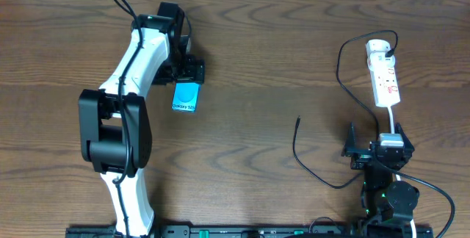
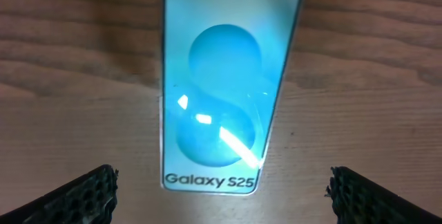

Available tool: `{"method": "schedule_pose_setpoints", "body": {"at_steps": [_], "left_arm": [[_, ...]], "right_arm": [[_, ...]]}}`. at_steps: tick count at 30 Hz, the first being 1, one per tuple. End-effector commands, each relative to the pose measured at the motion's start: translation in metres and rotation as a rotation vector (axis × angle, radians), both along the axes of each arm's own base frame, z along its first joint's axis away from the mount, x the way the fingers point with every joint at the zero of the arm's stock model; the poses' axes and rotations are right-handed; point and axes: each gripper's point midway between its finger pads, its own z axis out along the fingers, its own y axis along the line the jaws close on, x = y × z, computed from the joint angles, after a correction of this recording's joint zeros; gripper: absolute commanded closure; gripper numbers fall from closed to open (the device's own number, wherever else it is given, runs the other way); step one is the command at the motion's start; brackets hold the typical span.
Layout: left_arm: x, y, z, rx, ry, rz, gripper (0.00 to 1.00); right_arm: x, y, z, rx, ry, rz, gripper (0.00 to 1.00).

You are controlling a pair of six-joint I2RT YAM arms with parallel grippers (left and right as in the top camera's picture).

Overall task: Plug charger to phone and switch on socket
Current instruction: 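Lower the left gripper and close it on the phone's top edge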

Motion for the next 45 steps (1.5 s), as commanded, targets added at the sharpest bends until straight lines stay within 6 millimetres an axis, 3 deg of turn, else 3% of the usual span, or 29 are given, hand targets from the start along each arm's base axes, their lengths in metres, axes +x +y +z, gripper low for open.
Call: {"method": "schedule_pose_setpoints", "body": {"at_steps": [1,28,45], "left_arm": [[-0.005,-0.003,-0.010,0.015,0.016,-0.030,0.02],[-0.011,0.006,-0.040,0.059,0.007,-0.029,0.02],[0.003,0.004,-0.046,0.052,-0.042,-0.035,0.02]], "right_arm": [[0.000,0.005,-0.001,-0.010,0.002,0.025,0.01],[0.000,0.005,-0.001,-0.010,0.002,0.025,0.01],[0.000,0.005,-0.001,-0.010,0.002,0.025,0.01]]}}
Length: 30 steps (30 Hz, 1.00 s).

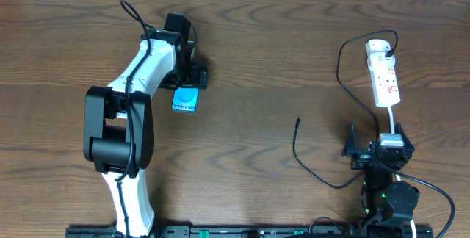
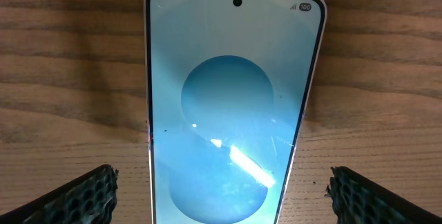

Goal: Plug charger to phone and switch on socket

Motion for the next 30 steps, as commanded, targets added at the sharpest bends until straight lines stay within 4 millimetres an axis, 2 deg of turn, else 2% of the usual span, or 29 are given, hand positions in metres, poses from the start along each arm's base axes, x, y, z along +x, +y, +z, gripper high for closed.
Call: {"method": "schedule_pose_setpoints", "body": {"at_steps": [1,9,30], "left_arm": [[-0.004,0.003,-0.013,0.017,0.031,-0.015,0.02],[-0.003,0.003,-0.029,0.020,0.048,-0.023,0.02],[0.004,0.003,-0.029,0.021,0.018,-0.042,0.02]], "right_arm": [[0.000,0.005,-0.001,-0.009,0.002,0.025,0.01],[0.000,0.005,-0.001,-0.009,0.002,0.024,0.01],[0.000,0.005,-0.001,-0.009,0.002,0.024,0.01]]}}
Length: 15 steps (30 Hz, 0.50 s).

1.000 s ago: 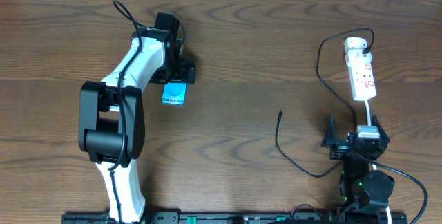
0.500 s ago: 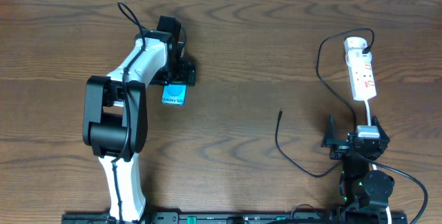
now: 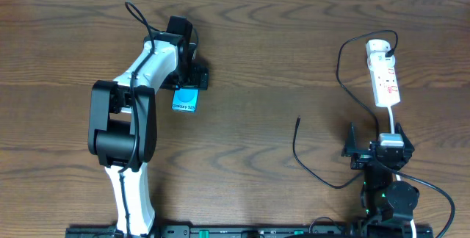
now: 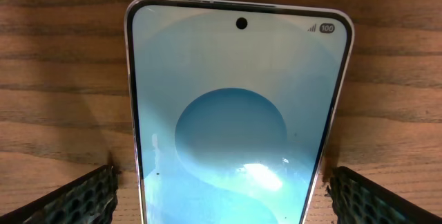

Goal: Plug charger to phone and switch on socket

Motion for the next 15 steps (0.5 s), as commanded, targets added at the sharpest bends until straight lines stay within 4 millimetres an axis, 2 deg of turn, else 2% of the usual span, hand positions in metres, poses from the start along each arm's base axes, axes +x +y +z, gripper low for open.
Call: {"method": "schedule_pose_setpoints", "body": {"at_steps": [1,15], "left_arm": [[-0.0034,0.0026,-0.0077,0.012,0.017,-0.024,0.02],[-0.0033,0.0034,-0.0077,0.015,0.016,-0.052,0.02]], "right_arm": [[0.0002,0.0052,-0.0007,-0.010,0.003,0.025,0.01],[0.0002,0.0052,-0.0006,-0.010,0.002,0.025,0.01]]}}
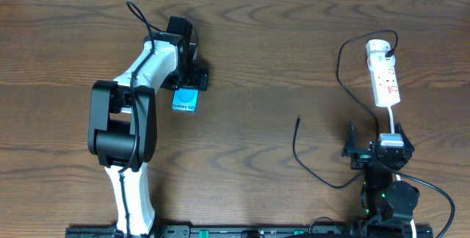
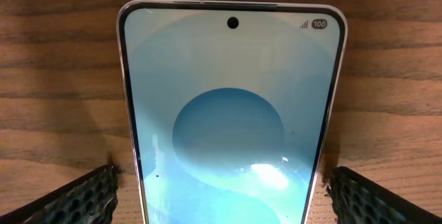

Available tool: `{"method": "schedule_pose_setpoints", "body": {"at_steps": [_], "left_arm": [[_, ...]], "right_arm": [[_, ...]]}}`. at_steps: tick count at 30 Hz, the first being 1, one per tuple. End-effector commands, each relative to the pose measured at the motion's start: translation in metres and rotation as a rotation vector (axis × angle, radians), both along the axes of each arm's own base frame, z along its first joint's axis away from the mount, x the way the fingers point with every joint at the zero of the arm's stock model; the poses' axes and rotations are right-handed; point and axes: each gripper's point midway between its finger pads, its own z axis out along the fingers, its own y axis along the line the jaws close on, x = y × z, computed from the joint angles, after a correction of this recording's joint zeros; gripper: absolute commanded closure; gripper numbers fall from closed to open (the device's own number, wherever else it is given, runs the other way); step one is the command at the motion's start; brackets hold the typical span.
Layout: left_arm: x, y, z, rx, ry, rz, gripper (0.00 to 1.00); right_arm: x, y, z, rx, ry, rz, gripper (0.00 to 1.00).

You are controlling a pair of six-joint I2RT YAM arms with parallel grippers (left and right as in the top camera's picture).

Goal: Plug charger to phone and switch on socket

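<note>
The phone [image 1: 186,101] lies face up on the wooden table, its blue screen lit. My left gripper [image 1: 188,78] is low over its far end. In the left wrist view the phone [image 2: 231,113] fills the middle and the left gripper [image 2: 222,198] is open, one finger on each side with a narrow gap to the phone's edges. The black charger cable [image 1: 317,180] loops over the table, its free end [image 1: 297,120] lying bare right of centre. It runs from the white socket strip [image 1: 385,76] at the right. My right gripper [image 1: 354,148] sits folded near the front edge.
The table's far edge meets a white wall. The left arm's white links [image 1: 136,69] stretch from the front left toward the phone. The right arm's base [image 1: 389,197] stands at the front right, with cable lying around it.
The phone sits slightly further left and a touch larger in the left wrist view. The overhead view looks the same.
My left gripper was first open above the phone's near half, where the name on the screen showed. Then it was over the phone's far end and closer. By now its open fingers flank the phone near the table. The right arm and cable stayed still.
</note>
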Motion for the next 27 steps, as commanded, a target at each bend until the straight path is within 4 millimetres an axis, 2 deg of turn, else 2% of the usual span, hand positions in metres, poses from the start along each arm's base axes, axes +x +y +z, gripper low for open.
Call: {"method": "schedule_pose_setpoints", "body": {"at_steps": [1,16,23,27], "left_arm": [[-0.0034,0.0035,-0.0077,0.011,0.018,-0.009,0.02],[-0.0016,0.0032,-0.0075,0.010,0.011,-0.013,0.00],[-0.0018,0.0032,-0.0076,0.010,0.012,-0.013,0.09],[-0.0025,0.0033,-0.0076,0.011,0.015,-0.013,0.09]], "right_arm": [[0.0002,0.0053,-0.0007,-0.010,0.003,0.025,0.01],[0.0002,0.0052,-0.0007,-0.010,0.003,0.025,0.01],[0.0002,0.0052,-0.0007,-0.010,0.003,0.025,0.01],[0.0002,0.0052,-0.0007,-0.010,0.003,0.025,0.01]]}}
